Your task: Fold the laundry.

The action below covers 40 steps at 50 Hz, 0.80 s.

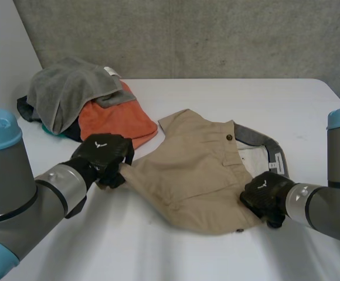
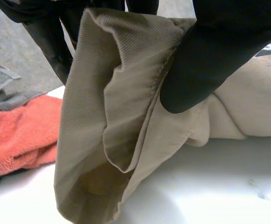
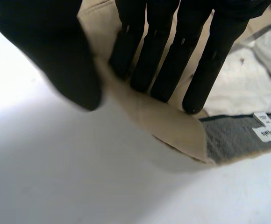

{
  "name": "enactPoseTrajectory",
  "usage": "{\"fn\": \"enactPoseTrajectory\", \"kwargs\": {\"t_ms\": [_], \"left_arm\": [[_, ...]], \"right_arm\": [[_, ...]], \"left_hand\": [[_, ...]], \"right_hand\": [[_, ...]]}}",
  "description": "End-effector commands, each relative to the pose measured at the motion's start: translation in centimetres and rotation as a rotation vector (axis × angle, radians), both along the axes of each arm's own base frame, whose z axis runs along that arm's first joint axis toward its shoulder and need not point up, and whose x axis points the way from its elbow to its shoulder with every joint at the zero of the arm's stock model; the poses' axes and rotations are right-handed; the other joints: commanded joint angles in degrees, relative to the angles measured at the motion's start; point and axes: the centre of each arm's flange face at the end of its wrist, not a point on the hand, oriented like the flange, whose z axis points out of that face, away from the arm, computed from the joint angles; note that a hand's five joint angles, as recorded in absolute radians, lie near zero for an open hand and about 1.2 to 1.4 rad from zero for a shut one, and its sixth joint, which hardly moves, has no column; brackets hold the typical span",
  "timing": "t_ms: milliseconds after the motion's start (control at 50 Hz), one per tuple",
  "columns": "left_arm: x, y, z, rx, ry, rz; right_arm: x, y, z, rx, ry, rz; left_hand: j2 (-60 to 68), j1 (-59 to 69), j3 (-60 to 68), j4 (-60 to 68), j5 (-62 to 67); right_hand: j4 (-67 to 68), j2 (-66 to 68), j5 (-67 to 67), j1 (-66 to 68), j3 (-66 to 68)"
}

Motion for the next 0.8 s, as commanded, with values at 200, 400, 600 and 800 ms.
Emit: {"fn": "enactPoseTrajectory", "kwargs": {"t_ms": [200,400,600,800], "left_arm": [[-0.5,-0.5,1.8,-0.088,-0.018,-0.021],[-0.6,0.3,3.5,-0.146,-0.005,-0.046],[-1.2,1.5,6.0,-0.223,0.037,-0.074],[-1.6,2.9,7.9,-0.288,0.07,-0.103]], "right_arm": [[0.8,-3.1,4.7,-0.061,-0.173,-0.148],[2.9,-4.8,2.7,-0.114,-0.252,-0.041],[3.4,-5.6,-1.5,-0.089,-0.284,-0.036],[4.0,-6.3,-3.2,-0.172,-0.363,-0.065]], "left_hand": [[11.75,14.26,12.32,11.36,13.84],[11.75,14.26,12.32,11.36,13.84],[11.75,14.26,12.32,11.36,13.84],[11.75,14.26,12.32,11.36,13.84]], "right_hand": [[-23.37,-22.6,-23.05,-23.46,-23.11],[-18.49,-17.73,-18.18,-18.59,-18.24],[-16.13,-15.37,-15.82,-16.23,-15.88],[27.42,28.18,27.73,27.32,27.67]]}}
